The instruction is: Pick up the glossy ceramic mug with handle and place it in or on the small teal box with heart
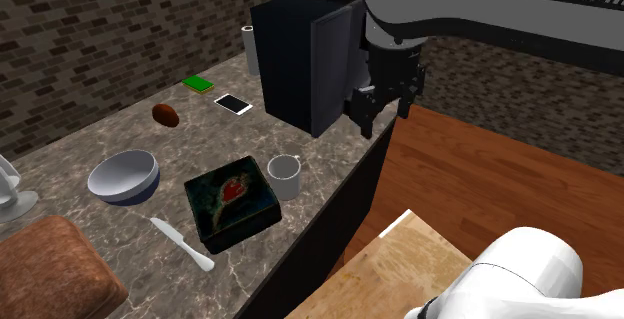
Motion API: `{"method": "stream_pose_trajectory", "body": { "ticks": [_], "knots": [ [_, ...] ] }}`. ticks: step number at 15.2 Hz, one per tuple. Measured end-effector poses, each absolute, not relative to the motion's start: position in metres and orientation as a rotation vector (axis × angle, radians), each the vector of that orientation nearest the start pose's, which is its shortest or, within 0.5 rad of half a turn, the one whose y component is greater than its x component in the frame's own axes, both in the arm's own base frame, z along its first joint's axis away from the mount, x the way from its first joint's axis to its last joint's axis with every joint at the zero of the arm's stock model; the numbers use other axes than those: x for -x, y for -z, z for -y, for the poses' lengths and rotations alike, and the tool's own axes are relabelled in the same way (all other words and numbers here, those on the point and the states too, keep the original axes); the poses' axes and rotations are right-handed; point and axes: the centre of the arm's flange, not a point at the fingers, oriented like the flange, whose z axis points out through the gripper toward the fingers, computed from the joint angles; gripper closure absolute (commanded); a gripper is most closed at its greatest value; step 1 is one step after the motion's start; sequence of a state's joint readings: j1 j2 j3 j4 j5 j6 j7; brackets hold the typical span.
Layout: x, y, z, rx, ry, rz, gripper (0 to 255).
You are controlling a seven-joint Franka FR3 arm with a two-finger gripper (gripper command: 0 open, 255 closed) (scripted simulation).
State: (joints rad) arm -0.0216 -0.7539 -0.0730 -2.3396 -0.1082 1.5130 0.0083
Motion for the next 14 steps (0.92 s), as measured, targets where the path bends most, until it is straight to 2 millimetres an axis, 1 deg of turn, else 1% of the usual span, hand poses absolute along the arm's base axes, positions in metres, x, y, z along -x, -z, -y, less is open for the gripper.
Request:
{"method": "stream_pose_trajectory", "body": {
  "ticks": [1, 2, 3, 4, 8, 10, 14],
  "knots": [
    [-0.307, -0.583, 0.048, 3.192, -0.121, -0.133, 0],
    [-0.309, -0.579, 0.045, 3.189, -0.121, -0.136, 0],
    [-0.314, -0.569, 0.044, 3.185, -0.121, -0.141, 0],
    [-0.324, -0.561, 0.039, 3.18, -0.12, -0.146, 0],
    [-0.358, -0.527, 0.034, 3.156, -0.112, -0.169, 0],
    [-0.372, -0.507, 0.027, 3.144, -0.108, -0.182, 0],
    [-0.405, -0.473, 0.015, 3.119, -0.098, -0.205, 0]
  ]
}}
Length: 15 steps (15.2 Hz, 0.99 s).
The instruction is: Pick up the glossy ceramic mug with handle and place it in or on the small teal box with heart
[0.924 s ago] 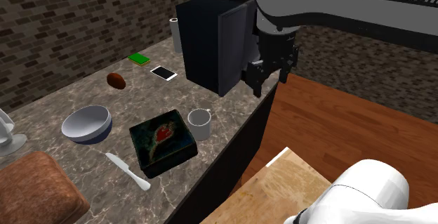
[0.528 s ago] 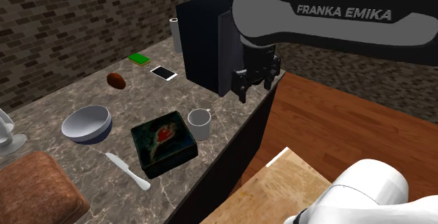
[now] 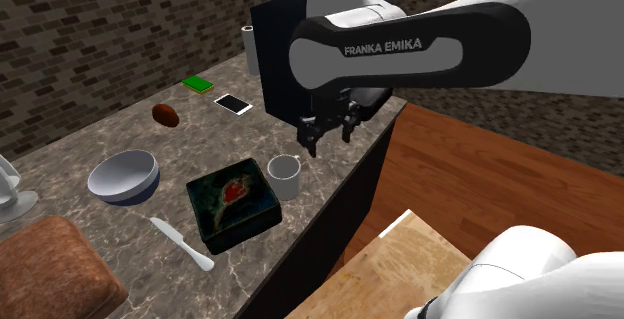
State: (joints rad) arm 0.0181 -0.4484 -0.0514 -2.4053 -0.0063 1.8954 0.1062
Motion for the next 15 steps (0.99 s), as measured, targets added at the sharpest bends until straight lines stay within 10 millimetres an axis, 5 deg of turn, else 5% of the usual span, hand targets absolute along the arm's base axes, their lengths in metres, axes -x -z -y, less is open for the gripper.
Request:
{"method": "stream_pose_trajectory", "body": {
  "ticks": [9, 15],
  "knots": [
    [-0.48, -0.394, -0.012, 3.065, -0.08, -0.257, 0],
    [-0.486, -0.36, -0.014, 3.06, -0.078, -0.261, 0]
  ]
}}
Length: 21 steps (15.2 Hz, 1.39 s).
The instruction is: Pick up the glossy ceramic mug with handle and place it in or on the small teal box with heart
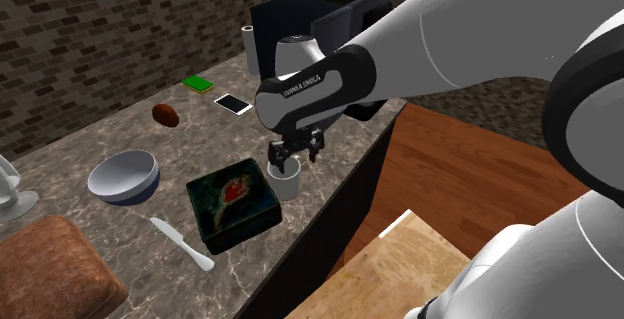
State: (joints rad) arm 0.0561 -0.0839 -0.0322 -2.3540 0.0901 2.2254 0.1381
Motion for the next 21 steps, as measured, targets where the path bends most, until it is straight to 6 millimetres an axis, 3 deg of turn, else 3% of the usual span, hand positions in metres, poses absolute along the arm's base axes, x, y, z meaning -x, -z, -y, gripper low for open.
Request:
{"method": "stream_pose_trajectory", "body": {
  "ticks": [2, 8, 9, 21],
  "knots": [
    [-0.4858, -0.3496, -0.0155, 3.06, -0.078, -0.261, 0],
    [-0.4851, -0.3468, -0.0153, 3.06, -0.077, -0.262, 0],
    [-0.4851, -0.3468, -0.0153, 3.06, -0.077, -0.262, 255],
    [-0.4853, -0.3534, -0.0161, 3.06, -0.077, -0.262, 255]
  ]
}}
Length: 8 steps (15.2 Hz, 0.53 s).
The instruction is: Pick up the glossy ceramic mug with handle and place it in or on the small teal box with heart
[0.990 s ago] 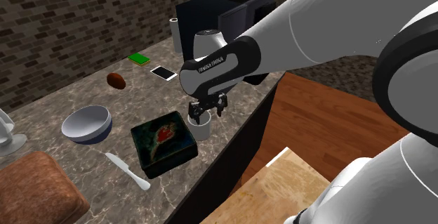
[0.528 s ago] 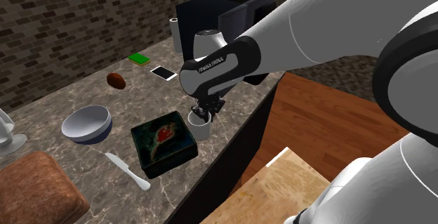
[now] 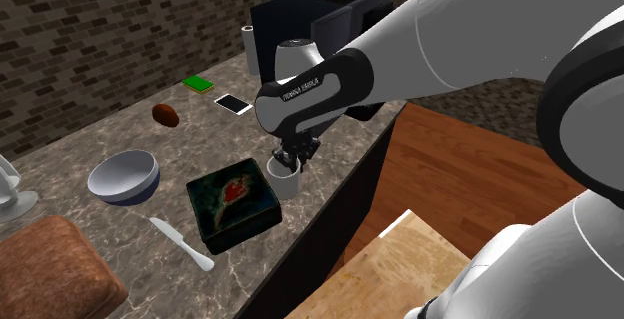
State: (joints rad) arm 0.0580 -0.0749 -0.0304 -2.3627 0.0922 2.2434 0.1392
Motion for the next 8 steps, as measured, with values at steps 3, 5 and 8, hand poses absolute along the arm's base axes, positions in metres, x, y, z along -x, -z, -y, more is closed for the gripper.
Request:
{"method": "stream_pose_trajectory", "body": {
  "ticks": [3, 5, 8],
  "knots": [
    [-0.485, -0.368, -0.016, 3.06, -0.077, -0.261, 255],
    [-0.484, -0.379, -0.015, 3.06, -0.077, -0.261, 255],
    [-0.484, -0.394, -0.015, 3.06, -0.077, -0.262, 255]
  ]
}}
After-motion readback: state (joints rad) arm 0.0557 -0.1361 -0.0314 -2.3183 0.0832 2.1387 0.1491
